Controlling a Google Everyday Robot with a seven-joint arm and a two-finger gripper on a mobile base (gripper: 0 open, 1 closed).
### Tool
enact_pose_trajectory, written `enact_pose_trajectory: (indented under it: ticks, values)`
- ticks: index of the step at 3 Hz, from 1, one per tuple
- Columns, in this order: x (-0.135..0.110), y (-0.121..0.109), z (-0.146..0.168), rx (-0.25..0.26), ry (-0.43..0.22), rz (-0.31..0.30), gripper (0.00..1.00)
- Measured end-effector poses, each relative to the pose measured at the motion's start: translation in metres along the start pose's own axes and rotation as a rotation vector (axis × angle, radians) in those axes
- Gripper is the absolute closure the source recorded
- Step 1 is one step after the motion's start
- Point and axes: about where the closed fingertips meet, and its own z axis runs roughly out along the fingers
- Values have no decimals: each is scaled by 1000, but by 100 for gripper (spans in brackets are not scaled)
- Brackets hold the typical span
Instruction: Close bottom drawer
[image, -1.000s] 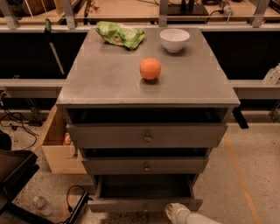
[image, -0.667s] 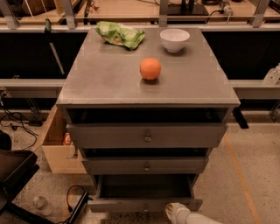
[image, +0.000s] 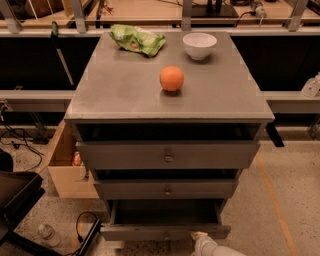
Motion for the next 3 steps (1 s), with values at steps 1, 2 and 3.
enact_pose_trajectory:
  ticks: [1,2,3]
  values:
    - [-1,5,-3,0,0,0,0]
    - [-1,5,-4,0,0,0,18]
    - [-1,6,-4,0,0,0,41]
